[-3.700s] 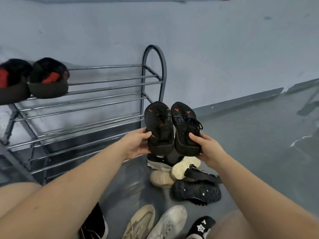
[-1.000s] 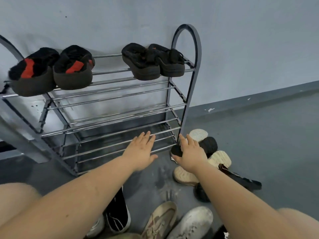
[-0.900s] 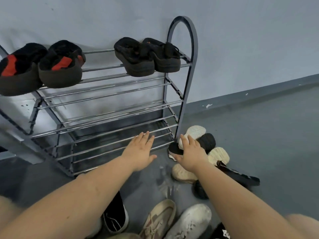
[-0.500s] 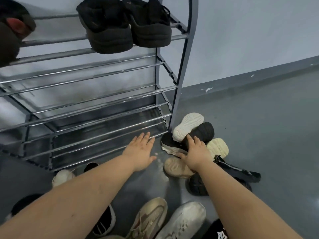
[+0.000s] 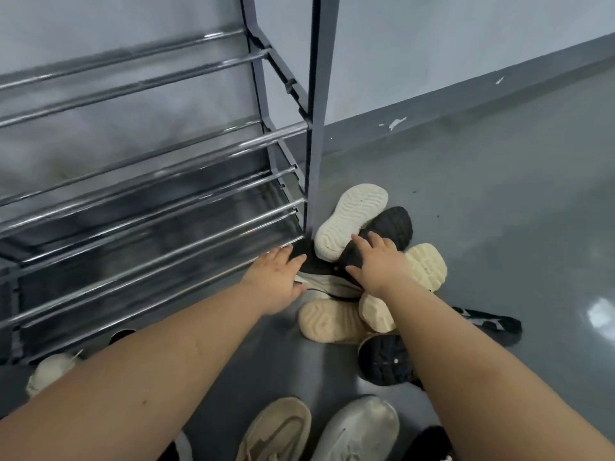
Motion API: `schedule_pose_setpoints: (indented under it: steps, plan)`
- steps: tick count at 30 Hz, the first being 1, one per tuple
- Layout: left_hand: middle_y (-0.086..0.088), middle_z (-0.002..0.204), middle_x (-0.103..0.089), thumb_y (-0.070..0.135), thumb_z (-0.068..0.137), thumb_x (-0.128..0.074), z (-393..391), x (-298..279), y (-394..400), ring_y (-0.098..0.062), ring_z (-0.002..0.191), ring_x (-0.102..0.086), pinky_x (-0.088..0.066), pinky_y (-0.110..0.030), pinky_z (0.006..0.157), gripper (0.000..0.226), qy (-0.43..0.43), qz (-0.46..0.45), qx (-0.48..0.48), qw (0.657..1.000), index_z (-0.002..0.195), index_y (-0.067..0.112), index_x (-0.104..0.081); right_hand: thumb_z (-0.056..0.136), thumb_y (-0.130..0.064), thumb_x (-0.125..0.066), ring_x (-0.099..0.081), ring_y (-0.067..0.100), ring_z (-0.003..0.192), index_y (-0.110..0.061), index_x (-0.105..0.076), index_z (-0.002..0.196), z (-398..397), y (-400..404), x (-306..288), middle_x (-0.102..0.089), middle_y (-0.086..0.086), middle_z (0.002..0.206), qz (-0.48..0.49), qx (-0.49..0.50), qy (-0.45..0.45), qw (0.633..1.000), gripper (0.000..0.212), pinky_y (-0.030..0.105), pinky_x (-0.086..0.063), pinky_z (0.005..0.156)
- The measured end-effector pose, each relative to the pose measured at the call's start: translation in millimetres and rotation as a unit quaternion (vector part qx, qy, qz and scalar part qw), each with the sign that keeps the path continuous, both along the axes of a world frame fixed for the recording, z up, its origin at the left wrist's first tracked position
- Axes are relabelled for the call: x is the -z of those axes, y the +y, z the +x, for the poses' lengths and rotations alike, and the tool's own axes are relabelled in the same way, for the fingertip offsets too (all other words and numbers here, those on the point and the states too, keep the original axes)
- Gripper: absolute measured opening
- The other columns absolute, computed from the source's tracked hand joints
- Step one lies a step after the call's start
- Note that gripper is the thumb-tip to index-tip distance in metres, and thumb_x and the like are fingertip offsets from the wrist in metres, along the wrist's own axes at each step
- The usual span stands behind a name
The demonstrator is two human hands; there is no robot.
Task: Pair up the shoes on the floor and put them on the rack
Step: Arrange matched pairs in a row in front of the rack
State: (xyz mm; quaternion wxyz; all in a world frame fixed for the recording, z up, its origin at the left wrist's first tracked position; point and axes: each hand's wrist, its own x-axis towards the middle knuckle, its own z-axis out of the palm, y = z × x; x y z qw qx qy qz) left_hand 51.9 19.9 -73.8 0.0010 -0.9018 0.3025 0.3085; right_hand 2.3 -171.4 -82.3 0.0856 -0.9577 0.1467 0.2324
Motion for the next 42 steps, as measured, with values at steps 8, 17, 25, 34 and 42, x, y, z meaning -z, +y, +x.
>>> schedule_pose_setpoints:
  steps: [8,17,25,34,42]
  plan:
    - [-0.005,0.153,-0.022,0.046,0.095,-0.042,8.4,38.6,-57.8,-0.025,0.141,-0.020,-0.020,-0.037,0.116,0.060,0.046,-0.065,-0.071,0.994,0.149,0.026,-0.022,0.095,-0.049,-0.046,-0.009,0.024,0.147,-0.029,-0.023,0.150,17.4,-26.4,30.1,-0.012,-0.005,0.160,0.025,-0.055,-0.004,0.998,0.063,0.044,-0.022,0.114]
    - [-0.003,0.127,-0.036,0.047,0.081,-0.064,-2.3,65.4,-84.6,-0.023,0.121,-0.034,-0.033,-0.036,0.106,0.058,0.027,-0.139,-0.190,0.972,0.134,0.029,-0.046,0.085,-0.063,-0.050,-0.026,0.026,0.139,-0.021,-0.039,0.139,32.1,-40.4,36.8,-0.043,0.002,0.144,-0.020,-0.127,-0.013,0.992,0.069,0.045,-0.007,0.118]
    - [-0.009,0.142,-0.032,0.027,0.081,-0.070,-7.1,65.1,-85.2,-0.025,0.133,-0.032,-0.027,-0.034,0.114,0.071,0.170,-0.221,-0.243,0.929,0.143,0.026,-0.035,0.087,-0.067,-0.040,-0.016,0.027,0.144,-0.014,-0.038,0.137,25.6,-48.6,28.8,-0.039,0.004,0.148,-0.040,-0.151,0.021,0.987,0.072,0.046,-0.002,0.119]
    - [-0.005,0.133,-0.032,0.013,0.081,-0.070,-1.3,20.8,-70.6,-0.021,0.120,-0.045,-0.033,-0.032,0.111,0.065,0.147,-0.322,-0.264,0.897,0.136,0.029,-0.041,0.086,-0.063,-0.047,-0.045,0.029,0.120,-0.011,-0.052,0.117,15.1,-35.5,3.9,-0.059,0.009,0.121,0.014,-0.071,-0.168,0.983,0.061,0.038,-0.022,0.112]
    - [0.000,0.130,-0.048,0.013,0.078,-0.073,-17.2,-62.9,31.2,-0.016,0.122,-0.046,-0.033,-0.029,0.109,0.060,0.053,-0.384,-0.248,0.888,0.125,0.038,-0.047,0.087,-0.052,-0.056,-0.049,0.026,0.108,-0.008,-0.053,0.113,7.0,57.0,-59.8,-0.059,0.009,0.112,0.211,-0.025,-0.251,0.944,0.051,0.030,-0.033,0.087]
